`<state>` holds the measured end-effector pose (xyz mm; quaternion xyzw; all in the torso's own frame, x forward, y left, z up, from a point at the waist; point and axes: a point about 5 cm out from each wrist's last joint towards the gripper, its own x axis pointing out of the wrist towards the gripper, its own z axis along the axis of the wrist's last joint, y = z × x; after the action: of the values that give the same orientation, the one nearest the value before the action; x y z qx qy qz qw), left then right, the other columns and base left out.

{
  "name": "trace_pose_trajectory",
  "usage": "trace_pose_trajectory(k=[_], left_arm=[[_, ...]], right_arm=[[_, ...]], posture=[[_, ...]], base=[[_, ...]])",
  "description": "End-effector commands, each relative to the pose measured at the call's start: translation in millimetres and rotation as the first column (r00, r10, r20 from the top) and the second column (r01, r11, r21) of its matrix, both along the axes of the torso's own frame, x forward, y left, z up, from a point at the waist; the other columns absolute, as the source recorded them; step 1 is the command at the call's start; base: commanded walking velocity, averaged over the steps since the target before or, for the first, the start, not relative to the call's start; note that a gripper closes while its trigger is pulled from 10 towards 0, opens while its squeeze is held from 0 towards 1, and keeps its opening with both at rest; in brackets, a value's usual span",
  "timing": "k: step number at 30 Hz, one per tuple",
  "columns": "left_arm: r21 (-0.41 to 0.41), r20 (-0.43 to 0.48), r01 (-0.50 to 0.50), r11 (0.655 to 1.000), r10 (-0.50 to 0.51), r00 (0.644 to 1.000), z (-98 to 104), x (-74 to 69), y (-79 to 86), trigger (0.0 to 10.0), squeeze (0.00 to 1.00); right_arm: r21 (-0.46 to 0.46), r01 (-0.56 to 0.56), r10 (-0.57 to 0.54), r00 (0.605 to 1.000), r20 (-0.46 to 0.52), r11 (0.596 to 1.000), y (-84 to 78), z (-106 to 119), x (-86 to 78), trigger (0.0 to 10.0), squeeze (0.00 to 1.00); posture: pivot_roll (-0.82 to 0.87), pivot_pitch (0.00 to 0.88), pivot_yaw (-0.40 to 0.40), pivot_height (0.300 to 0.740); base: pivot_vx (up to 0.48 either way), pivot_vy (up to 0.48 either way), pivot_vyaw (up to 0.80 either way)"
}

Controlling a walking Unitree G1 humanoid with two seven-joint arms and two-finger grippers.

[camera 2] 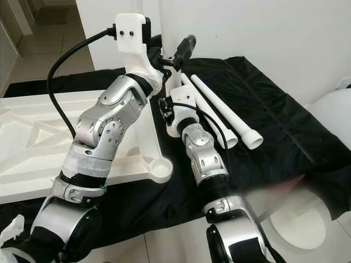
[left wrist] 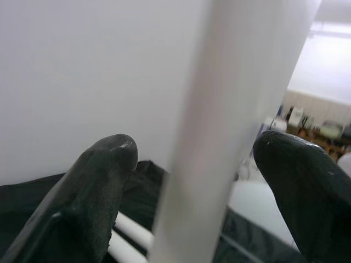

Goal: Building children table

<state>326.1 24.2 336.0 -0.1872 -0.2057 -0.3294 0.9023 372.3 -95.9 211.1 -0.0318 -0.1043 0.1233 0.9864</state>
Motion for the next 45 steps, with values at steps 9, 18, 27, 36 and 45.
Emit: trace_pose_trajectory(k=[9,18,27,36,45], left_arm=[[-0.034,-0.026,-0.013,0.999,0.012,1.000,-13.1,1.0,26.3,10.0,0.00],[0.036,-0.050,-0.080,0.996,0.082,0.995,-36.5,2.2,39.1,10.0,0.00],[0.109,-0.103,-0.207,0.972,0.218,0.970,-68.1,5.8,53.4,10.0,0.00],[0.149,-0.165,-0.318,0.936,0.341,0.926,-99.4,6.2,72.3,10.0,0.00],[0.192,-0.081,-0.456,0.869,0.477,0.875,-123.2,-8.7,96.9,10.0,0.00]], right_arm=[[0.134,0.141,-0.138,0.990,-0.029,0.981,-29.6,-2.2,1.5,10.0,0.00],[0.158,0.136,-0.139,0.990,0.012,0.978,-30.3,0.3,-5.0,10.0,0.00],[0.173,0.127,-0.133,0.991,0.019,0.977,-31.6,-12.6,-19.5,10.0,0.00],[0.156,0.133,-0.141,0.989,0.040,0.979,-37.4,-21.1,-28.4,10.0,0.00],[0.195,0.102,-0.126,0.985,0.117,0.975,-35.1,-18.0,-39.3,10.0,0.00]], posture=[[-0.03,0.029,0.003,0.740],[-0.04,0.037,0.002,0.740],[-0.02,0.051,-0.009,0.740],[0.00,0.057,-0.029,0.740],[0.01,0.052,-0.036,0.740]], base=[[0.000,0.000,0.00],[0.000,0.000,0.00],[0.000,0.000,0.00],[0.000,0.000,0.00],[0.000,0.000,0.00]])
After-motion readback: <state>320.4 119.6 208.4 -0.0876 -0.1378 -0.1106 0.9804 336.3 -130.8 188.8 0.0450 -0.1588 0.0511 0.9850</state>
